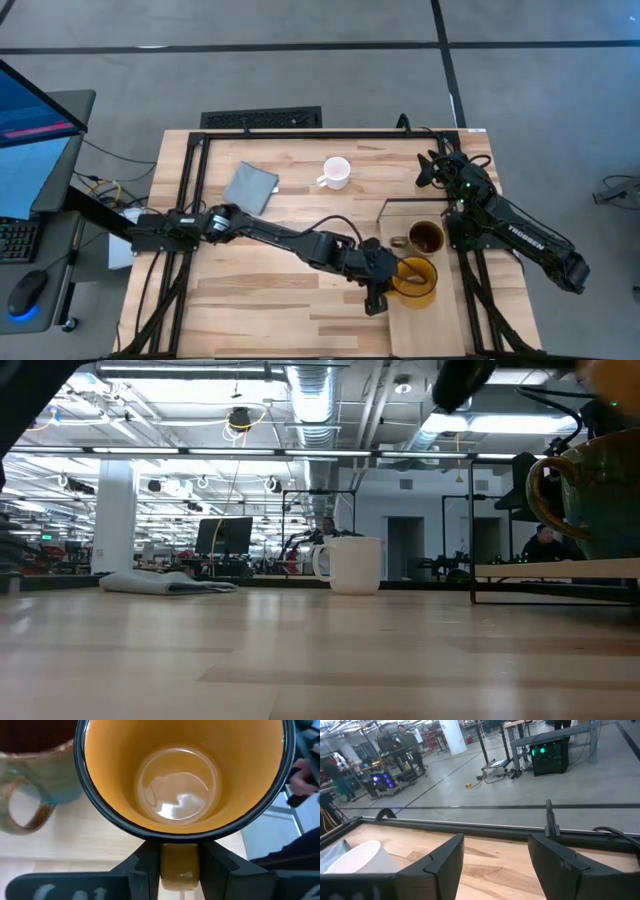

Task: Stack small to large cups/mugs on shelf
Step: Put the yellow mug on the shelf

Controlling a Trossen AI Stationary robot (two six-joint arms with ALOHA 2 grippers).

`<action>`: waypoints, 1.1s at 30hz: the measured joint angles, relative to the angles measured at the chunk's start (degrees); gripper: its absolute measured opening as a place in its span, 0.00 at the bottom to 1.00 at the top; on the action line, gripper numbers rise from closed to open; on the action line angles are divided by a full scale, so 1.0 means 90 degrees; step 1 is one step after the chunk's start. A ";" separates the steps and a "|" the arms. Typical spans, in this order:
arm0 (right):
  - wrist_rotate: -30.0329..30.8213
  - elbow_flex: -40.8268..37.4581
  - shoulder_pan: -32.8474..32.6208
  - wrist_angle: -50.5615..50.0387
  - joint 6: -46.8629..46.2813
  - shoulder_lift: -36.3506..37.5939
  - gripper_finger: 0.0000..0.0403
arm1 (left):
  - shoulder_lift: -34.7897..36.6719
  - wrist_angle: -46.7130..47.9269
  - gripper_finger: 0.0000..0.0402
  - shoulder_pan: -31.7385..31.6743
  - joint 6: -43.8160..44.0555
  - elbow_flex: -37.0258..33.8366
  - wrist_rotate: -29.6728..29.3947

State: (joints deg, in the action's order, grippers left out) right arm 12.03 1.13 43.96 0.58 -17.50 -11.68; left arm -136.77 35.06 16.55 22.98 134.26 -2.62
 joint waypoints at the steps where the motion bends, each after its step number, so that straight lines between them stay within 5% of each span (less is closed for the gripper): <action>1: 0.0000 0.0000 -0.0001 0.0000 0.0000 -0.0003 0.61 | -0.0088 0.0052 0.21 0.0002 0.0018 0.0000 0.0021; 33: -0.0022 -0.0002 -0.0009 -0.0007 -0.0006 -0.0248 0.61 | -0.0454 -0.0123 0.21 0.0003 -0.0419 -0.0073 -0.0291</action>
State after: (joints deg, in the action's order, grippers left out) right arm 11.84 1.10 43.88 0.51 -17.56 -13.91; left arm -140.86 33.95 16.58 19.21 133.60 -5.24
